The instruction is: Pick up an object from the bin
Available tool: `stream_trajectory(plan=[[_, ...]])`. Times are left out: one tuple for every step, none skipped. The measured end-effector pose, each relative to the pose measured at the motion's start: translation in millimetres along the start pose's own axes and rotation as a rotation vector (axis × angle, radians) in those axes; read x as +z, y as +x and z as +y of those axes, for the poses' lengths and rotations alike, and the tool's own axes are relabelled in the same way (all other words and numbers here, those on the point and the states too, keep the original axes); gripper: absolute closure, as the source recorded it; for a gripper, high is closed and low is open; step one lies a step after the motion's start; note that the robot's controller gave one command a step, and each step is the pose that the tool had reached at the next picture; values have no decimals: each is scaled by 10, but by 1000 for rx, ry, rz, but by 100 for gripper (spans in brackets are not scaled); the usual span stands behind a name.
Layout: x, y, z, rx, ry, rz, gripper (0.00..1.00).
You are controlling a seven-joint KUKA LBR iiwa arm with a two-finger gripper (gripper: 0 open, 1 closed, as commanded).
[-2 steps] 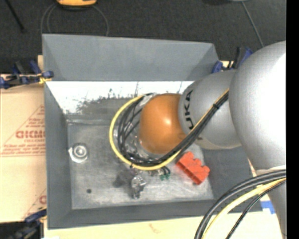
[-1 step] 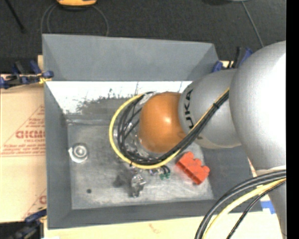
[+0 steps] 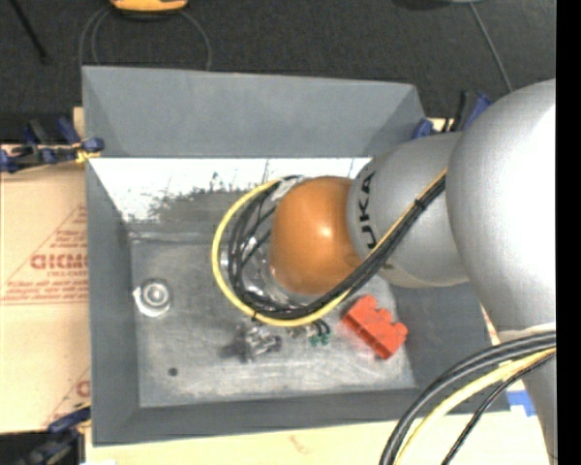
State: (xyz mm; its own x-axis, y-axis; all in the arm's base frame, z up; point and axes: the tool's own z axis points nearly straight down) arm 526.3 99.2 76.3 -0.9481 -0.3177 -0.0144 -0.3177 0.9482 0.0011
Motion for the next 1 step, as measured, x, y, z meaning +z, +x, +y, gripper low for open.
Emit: stream_trajectory(plan=[[-1158, -43, -15, 7, 4, 3, 100]])
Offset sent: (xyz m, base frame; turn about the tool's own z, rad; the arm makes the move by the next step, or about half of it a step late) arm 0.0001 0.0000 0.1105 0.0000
